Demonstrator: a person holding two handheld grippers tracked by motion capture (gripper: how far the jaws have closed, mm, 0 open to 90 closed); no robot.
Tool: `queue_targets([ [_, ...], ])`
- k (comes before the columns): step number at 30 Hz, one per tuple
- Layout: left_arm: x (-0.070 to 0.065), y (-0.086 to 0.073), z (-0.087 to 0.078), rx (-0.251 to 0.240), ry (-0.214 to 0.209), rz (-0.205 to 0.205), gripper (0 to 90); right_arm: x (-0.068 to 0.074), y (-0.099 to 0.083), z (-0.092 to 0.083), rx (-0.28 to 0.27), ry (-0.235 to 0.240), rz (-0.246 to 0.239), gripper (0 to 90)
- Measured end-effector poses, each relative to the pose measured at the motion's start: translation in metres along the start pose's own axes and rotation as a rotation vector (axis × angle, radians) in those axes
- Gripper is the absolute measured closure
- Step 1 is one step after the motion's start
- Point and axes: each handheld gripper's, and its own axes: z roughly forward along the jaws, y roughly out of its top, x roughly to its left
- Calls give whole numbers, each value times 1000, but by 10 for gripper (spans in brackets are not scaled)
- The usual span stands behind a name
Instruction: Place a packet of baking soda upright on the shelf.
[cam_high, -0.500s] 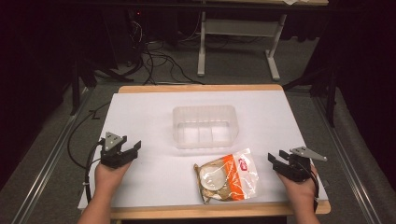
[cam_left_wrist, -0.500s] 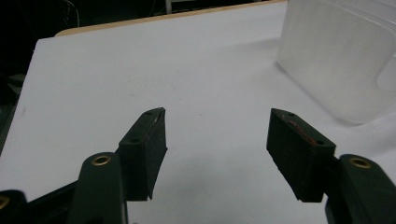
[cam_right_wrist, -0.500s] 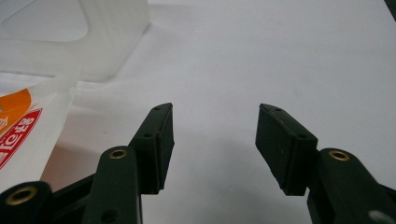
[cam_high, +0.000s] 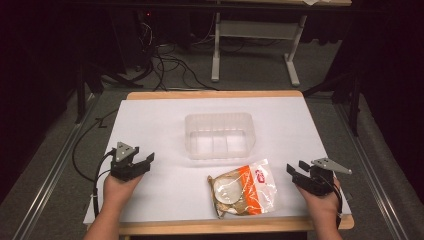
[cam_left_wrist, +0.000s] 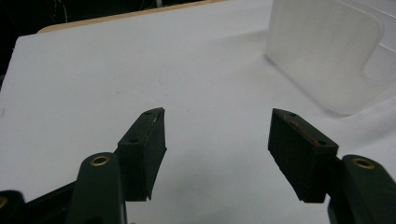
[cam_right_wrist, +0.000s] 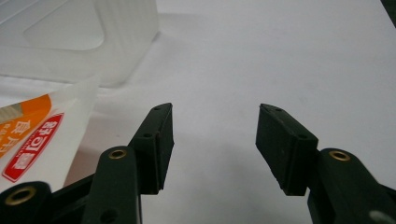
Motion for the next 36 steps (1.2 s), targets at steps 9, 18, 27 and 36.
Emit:
queue_targets([
  [9,-3,0,0,4,-9,13,368,17,3,-5,-16,41,-31,491],
  [18,-4,1,0,6,-19,25,365,40,6,-15,-48,96,-83,456],
  [27,-5,0,1,9,-20,31,362,53,5,-15,-36,151,-72,389],
  [36,-6,0,1,18,-25,38,361,58,-1,-4,52,215,-36,318],
])
